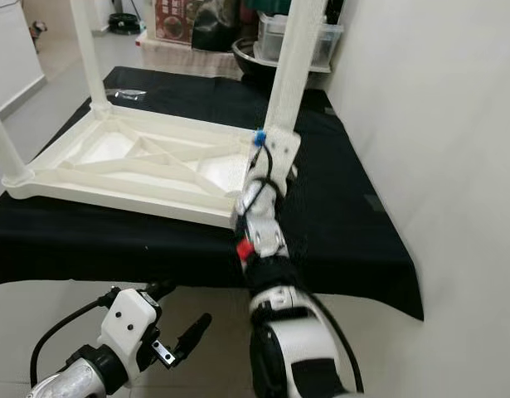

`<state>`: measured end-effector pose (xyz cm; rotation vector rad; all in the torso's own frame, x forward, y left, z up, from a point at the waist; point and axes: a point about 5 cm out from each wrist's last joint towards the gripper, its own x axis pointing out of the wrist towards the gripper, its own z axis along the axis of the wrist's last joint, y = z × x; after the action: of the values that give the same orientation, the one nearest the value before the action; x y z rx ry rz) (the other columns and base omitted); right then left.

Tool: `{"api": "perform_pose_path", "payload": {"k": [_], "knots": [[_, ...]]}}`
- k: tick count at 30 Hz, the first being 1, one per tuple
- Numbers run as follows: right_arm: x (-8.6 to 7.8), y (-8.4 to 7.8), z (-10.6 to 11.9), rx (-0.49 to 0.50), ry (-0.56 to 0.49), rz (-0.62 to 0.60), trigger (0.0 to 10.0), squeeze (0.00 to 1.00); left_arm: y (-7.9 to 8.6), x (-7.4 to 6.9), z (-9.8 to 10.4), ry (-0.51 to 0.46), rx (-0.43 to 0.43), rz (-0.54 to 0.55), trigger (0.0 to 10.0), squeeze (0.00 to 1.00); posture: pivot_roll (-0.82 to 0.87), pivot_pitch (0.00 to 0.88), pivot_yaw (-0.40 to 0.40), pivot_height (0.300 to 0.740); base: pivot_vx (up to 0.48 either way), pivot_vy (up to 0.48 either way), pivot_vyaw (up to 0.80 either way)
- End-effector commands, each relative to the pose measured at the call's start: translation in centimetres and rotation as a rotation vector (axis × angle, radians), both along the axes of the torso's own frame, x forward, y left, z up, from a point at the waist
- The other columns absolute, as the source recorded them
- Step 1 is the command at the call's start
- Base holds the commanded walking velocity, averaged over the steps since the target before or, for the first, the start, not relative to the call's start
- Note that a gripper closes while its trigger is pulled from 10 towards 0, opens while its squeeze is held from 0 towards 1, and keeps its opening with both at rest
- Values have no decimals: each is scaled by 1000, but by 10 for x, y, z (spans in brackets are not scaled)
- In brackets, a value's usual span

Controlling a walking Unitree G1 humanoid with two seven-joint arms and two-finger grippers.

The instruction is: Building children table

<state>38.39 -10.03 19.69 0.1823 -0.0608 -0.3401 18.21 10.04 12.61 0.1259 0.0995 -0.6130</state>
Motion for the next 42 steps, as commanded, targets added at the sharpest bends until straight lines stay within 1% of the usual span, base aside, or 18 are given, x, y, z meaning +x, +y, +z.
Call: {"api": "perform_pose_path", "payload": {"k": [1,3,7,10,11,12,13,14,15,18,19,20,21,24,30,38,41,42], "knots": [[1,-11,16,-27,-83,21,10000,0,-2,-1,-1,4,-9,-13,10000,0,141,40,-108,740,0,0,0],[1,-13,18,-32,-97,36,10000,0,-2,-1,-1,4,-9,-13,10000,0,141,40,-108,740,0,0,0],[2,-29,30,-104,-254,268,10000,0,-3,-1,-2,3,-9,-16,10000,0,137,23,-109,740,0,0,0],[2,-32,33,-131,-277,340,10000,0,-3,-1,-3,1,-7,-18,10000,0,137,23,-108,740,0,0,0],[3,-34,33,-140,-287,437,10000,0,-3,0,-2,-1,-7,-19,10000,0,137,22,-108,740,0,0,0],[3,-34,33,-140,-287,437,10000,0,-3,0,-2,-1,-7,-19,10000,0,137,22,-108,740,0,0,0],[3,-38,34,-152,-293,524,10000,0,-4,0,-2,-3,-7,-20,10000,0,139,27,-108,740,0,0,0],[4,-41,33,-142,-286,624,10000,0,-3,1,-2,-5,-8,-18,10000,0,143,27,-106,740,0,0,0],[4,-41,33,-142,-286,624,10000,0,-3,1,-2,-5,-8,-18,10000,0,143,27,-106,740,0,0,0],[4,-41,26,-70,-224,951,10000,0,-3,3,-2,-10,-6,-16,10000,0,140,30,-100,740,0,0,0],[4,-41,26,-70,-224,951,10000,0,-3,3,-2,-10,-6,-16,10000,0,140,30,-100,740,0,0,0],[4,-39,21,-67,-183,1054,10000,0,-3,3,-2,-10,-7,-18,10000,0,149,29,-102,740,0,0,0],[4,-39,21,-67,-183,1054,10000,0,-3,3,-2,-10,-7,-18,10000,0,149,29,-102,740,0,0,0],[5,-33,18,-65,-136,1236,10000,0,-3,1,-1,-10,-8,-24,10000,0,161,34,-109,740,0,0,0],[1,-28,25,-4,-181,1418,10000,0,-2,-1,-1,-9,-6,-19,10000,0,177,41,-119,740,0,0,0],[1,-28,25,-4,-181,1418,10000,0,-2,-1,-1,-9,-6,-19,10000,0,177,41,-119,740,0,0,0],[-4,-12,22,-83,-130,1582,10000,0,-1,-6,-1,-1,-5,-12,10000,0,194,54,-117,740,0,0,0],[-6,-7,21,-96,-117,1621,3686,0,-1,-7,-2,4,-6,-16,10000,0,186,47,-117,740,0,0,0]]}}
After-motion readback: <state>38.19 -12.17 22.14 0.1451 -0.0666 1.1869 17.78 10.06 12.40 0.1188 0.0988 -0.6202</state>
